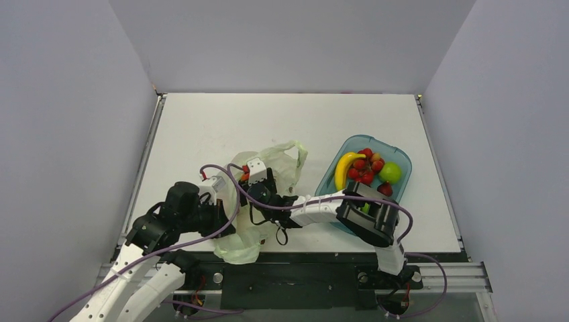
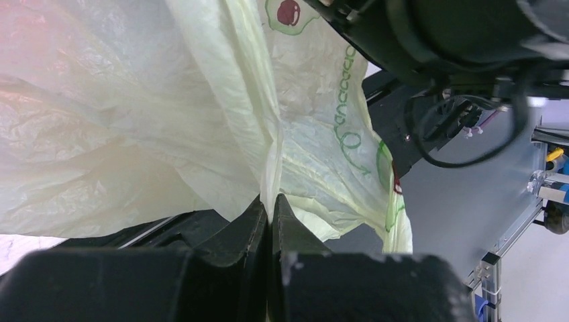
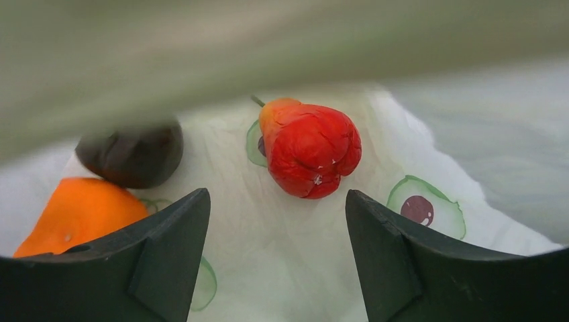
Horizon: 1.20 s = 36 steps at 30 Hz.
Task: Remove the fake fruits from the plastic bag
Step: Take out the fake fruit from the plastic bag.
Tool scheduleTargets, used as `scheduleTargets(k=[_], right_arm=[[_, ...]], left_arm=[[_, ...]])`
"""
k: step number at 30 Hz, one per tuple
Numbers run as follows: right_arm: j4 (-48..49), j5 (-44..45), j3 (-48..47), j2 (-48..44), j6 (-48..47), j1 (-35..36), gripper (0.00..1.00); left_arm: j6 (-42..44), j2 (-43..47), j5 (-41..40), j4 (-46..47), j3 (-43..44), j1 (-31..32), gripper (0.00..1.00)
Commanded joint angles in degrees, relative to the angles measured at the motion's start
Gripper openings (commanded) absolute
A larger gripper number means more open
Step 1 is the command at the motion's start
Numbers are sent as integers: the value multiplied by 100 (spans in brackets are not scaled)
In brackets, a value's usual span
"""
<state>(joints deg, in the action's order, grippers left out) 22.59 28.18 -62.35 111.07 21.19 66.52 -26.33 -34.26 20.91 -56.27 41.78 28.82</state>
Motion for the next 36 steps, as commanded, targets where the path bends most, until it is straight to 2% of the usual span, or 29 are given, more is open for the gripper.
scheduleTargets(k=[1, 10, 16, 19, 24, 28, 36], right_arm=[[451, 257, -353, 379, -60, -99, 70], [626, 373, -766, 1019, -179, -264, 67], [378, 325, -1174, 1385, -224, -377, 51], [309, 249, -1208, 1372, -311, -393, 36], [271, 142, -939, 927, -439, -342, 11], [194, 145, -581, 392, -437, -279, 0], [-122, -585, 207, -648, -169, -257, 0]], left_arm=[[83, 83, 185, 332, 50, 10, 0], [130, -51, 246, 345, 40, 10, 0], [143, -87, 270, 336, 50, 10, 0], [136, -90, 252, 336, 48, 10, 0], [127, -76, 235, 336, 56, 10, 0], [122, -52, 221, 329, 53, 11, 0], [95, -22, 111, 332, 78, -6, 0]])
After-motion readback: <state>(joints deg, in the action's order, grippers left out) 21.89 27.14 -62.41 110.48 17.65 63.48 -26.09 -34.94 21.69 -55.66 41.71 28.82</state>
